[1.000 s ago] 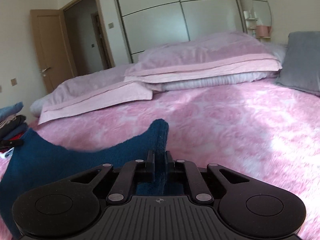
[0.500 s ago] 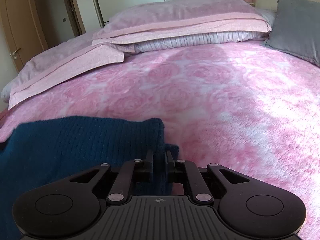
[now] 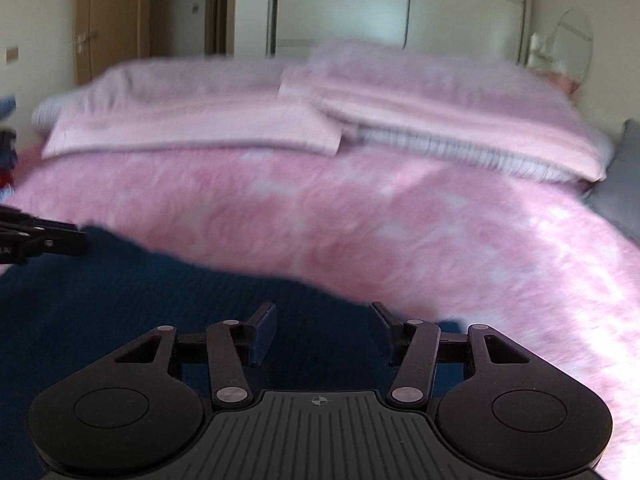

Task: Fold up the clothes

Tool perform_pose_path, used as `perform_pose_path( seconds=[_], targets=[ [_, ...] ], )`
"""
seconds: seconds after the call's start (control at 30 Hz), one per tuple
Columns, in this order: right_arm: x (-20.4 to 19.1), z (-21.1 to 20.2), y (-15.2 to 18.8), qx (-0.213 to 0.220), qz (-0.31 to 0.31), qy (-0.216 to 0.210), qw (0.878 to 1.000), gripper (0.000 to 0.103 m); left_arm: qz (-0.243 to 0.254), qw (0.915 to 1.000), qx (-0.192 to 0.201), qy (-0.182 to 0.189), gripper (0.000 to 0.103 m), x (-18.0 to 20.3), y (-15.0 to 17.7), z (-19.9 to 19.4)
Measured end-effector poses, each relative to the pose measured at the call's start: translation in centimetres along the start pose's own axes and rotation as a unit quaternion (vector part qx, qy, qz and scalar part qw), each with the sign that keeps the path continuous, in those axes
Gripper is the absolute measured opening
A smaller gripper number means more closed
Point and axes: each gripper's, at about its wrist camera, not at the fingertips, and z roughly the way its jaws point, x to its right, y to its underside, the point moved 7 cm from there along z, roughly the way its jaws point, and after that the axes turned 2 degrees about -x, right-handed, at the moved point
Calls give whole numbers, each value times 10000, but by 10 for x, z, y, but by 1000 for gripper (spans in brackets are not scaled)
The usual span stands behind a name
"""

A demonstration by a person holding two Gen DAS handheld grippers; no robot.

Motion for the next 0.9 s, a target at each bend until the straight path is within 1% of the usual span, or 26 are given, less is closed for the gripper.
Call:
perform_pose_path(
  seconds=[0.03, 0.07, 0.1, 0.13, 0.2, 0.23, 0.33, 0.37, 0.4, 0.43, 0.47, 0.5, 0.53, 0.57, 0.6, 0.63, 0.67, 0.7, 0.73, 0.77, 0.8, 0.83, 0.87, 0.9],
  targets=[
    [3, 13, 8, -171, 13, 80, 9998, 54, -52, 9999, -140, -66, 16, -3, 8, 12],
    [5, 23, 15, -315, 42, 131, 9994, 54, -180, 9998, -127, -17, 17, -8, 13, 18],
    [8, 25, 17, -352, 139, 62, 9993, 54, -327, 9994, -49, 76, 17, -13, 16, 19],
    [12, 28, 19, -388, 235, -7, 9990, 54, -371, 9993, -33, 99, 17, -14, 16, 20],
    [17, 31, 22, -458, 392, -133, 9981, 54, -326, 9994, -52, 87, 17, -13, 16, 17],
    [18, 30, 21, -464, 345, -129, 9982, 54, -300, 9995, -61, 81, 17, -12, 15, 16],
    [31, 14, 13, -327, 597, 77, 9977, 54, -712, 9974, 35, 99, 15, -29, 17, -10],
    [36, 7, 11, -259, 668, 159, 9973, 54, -816, 9966, 117, 62, 13, -37, 19, -23],
    [40, -9, 12, -97, 682, 282, 9972, 54, -853, 9961, 203, 65, 13, -43, 23, -37],
    [39, -26, 14, 95, 664, 326, 9972, 54, -861, 9958, 290, 84, 13, -48, 28, -50],
    [37, -42, 20, 213, 642, 254, 9974, 54, -869, 9954, 378, 103, 14, -52, 34, -63],
    [36, -56, 31, 248, 631, 138, 9976, 54, -847, 9957, 368, 82, 15, -56, 42, -72],
    [35, -68, 43, 257, 617, 60, 9977, 54, -809, 9962, 307, -34, 16, -62, 54, -74],
    [38, -74, 60, 174, 602, 137, 9979, 54, -770, 9966, 242, -182, 16, -69, 65, -75],
    [44, -75, 75, 125, 624, 250, 9977, 54, -901, 9953, 287, -218, 16, -76, 73, -78],
    [52, -77, 89, 107, 700, 317, 9970, 54, -1104, 9930, 377, -204, 12, -85, 79, -82],
    [62, -79, 97, 180, 1033, 192, 9943, 54, -1275, 9906, 409, -292, 6, -90, 81, -89],
    [73, -84, 102, 127, 1548, 37, 9879, 54, -1431, 9879, 414, -422, 6, -93, 82, -97],
    [81, -91, 104, 63, 2022, -19, 9793, 54, -1587, 9849, 420, -552, 5, -97, 83, -105],
    [82, -102, 102, 130, 2031, 150, 9790, 54, -1607, 9837, 480, -642, 8, -94, 83, -116],
    [82, -113, 100, 197, 2039, 320, 9783, 53, -1570, 9834, 563, -715, 9, -90, 83, -129],
    [81, -124, 99, 273, 2006, 491, 9781, 53, -1534, 9838, 622, -692, 9, -82, 85, -140],
    [74, -136, 97, 381, 1816, 642, 9805, 53, -1499, 9844, 671, -627, 9, -73, 88, -151],
    [63, -147, 96, 447, 1646, 672, 9831, 53, -1463, 9850, 719, -563, 9, -64, 91, -163]
  ],
)
